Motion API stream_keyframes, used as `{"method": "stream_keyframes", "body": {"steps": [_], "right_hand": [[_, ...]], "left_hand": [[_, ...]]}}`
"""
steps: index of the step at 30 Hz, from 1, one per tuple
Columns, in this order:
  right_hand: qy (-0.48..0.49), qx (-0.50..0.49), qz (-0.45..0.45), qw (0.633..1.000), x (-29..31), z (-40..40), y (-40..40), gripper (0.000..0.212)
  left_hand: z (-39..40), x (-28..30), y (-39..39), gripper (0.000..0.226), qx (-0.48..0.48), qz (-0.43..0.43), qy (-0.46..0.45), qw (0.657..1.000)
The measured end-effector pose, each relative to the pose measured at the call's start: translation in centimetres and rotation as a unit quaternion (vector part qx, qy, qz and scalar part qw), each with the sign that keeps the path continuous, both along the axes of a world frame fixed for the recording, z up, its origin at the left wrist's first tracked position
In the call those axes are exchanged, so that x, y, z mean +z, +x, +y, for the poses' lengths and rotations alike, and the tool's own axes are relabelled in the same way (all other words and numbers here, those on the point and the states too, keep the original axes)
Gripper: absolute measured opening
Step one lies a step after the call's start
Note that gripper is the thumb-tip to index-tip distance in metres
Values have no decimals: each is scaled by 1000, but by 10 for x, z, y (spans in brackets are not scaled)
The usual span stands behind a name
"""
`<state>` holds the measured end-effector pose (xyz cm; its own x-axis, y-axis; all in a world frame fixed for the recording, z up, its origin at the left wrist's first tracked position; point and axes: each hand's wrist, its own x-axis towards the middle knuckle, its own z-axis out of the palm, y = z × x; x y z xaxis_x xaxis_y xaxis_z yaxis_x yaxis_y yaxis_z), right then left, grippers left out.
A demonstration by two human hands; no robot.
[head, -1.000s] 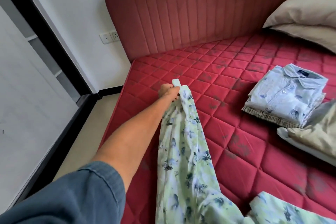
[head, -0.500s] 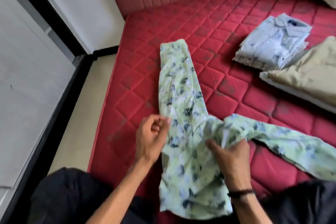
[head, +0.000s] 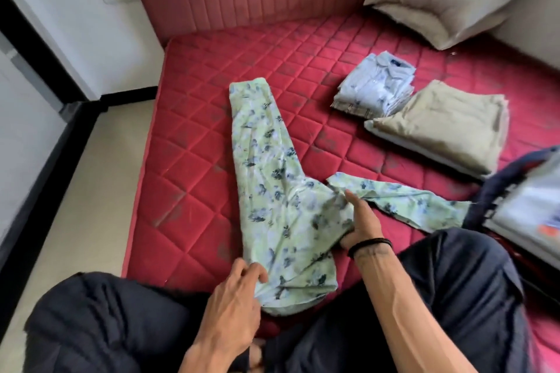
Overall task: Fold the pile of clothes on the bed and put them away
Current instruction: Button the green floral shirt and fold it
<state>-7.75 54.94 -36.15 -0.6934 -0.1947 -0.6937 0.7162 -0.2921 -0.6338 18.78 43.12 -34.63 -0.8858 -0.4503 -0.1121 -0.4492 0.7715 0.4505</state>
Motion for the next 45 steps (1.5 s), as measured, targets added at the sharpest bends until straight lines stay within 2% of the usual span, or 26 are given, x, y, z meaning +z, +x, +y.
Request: {"method": "stream_keyframes", "body": {"steps": [1, 3, 5, 8, 11, 13, 16, 17, 19, 21, 24, 25, 26, 28, 29, 31, 32, 33, 35, 36, 38, 39, 41, 43, 44, 45], "right_hand": [[-14, -31, -18, 999, 5, 6, -5, 71], [-5, -87, -27, 996, 22, 18, -20, 39], [-8, -97, -28, 995, 32, 28, -45, 28], [-1, -62, -50, 997, 38, 44, -74, 26], [-17, -86, -16, 996, 30, 58, -101, 23], [-81, -111, 6, 991, 45, 62, -116, 25], [-192, -160, 88, 964, 83, 81, -144, 22], [-200, -179, 112, 957, 91, 91, -153, 22], [-205, -212, 134, 946, 90, 116, -169, 22], [-147, -266, 97, 948, 61, 137, -176, 18], [-17, -275, 84, 958, 8, 153, -192, 29], [-29, -288, 90, 953, -9, 155, -204, 46], [-14, -289, 96, 952, -12, 147, -207, 61], [26, -294, 99, 950, -9, 138, -206, 68], [56, -302, 91, 947, -32, 142, -228, 77], [159, -280, 73, 944, -56, 148, -246, 115], [181, -240, 72, 951, -63, 153, -246, 120], [166, -179, 101, 964, -50, 157, -233, 103], [146, -98, 124, 977, 8, 149, -190, 42], [148, -106, 146, 972, 27, 151, -191, 32], [133, -151, 198, 959, 56, 154, -209, 42], [116, -171, 229, 951, 72, 155, -224, 41], [62, -171, 283, 942, 102, 140, -240, 23], [93, -138, 337, 927, 137, 121, -234, 11], [102, -128, 369, 915, 156, 110, -225, 5], [123, -112, 403, 900, 176, 97, -211, 9]], "left_hand": [[-4, -1, 3, 38, 2, -23, 9, 1000], [-11, -1, -1, 21, 15, -41, 19, 999], [-14, 2, -19, 24, 29, 8, -10, 1000], [-4, 13, -63, 39, 12, 97, 3, 995], [21, 17, -112, 62, -37, 92, 8, 995], [34, 8, -134, 72, -57, 69, -20, 996], [43, -23, -145, 61, -64, 87, -48, 993], [42, -33, -144, 56, -63, 103, -48, 992], [41, -46, -139, 58, -67, 125, -50, 989], [42, -52, -138, 72, -72, 123, -70, 987], [44, -59, -144, 85, -70, 119, -124, 983], [46, -62, -146, 83, -71, 125, -135, 980], [47, -63, -145, 77, -71, 133, -145, 978], [47, -66, -144, 58, -67, 146, -152, 975], [46, -67, -144, 52, -65, 149, -147, 976], [43, -69, -142, 51, -62, 159, -133, 976], [41, -70, -140, 49, -61, 164, -126, 976], [40, -70, -139, 46, -66, 170, -117, 976], [37, -65, -137, 39, -76, 183, -93, 976], [37, -60, -138, 35, -72, 199, -70, 975], [38, -46, -138, 32, -52, 229, -29, 972], [41, -38, -142, 32, -52, 236, -39, 970], [45, -26, -139, 34, -71, 224, -86, 968], [43, -24, -129, 44, -123, 167, -72, 976], [41, -22, -127, 55, -143, 117, -37, 982], [35, -17, -126, 65, -144, 82, 13, 986]]}}
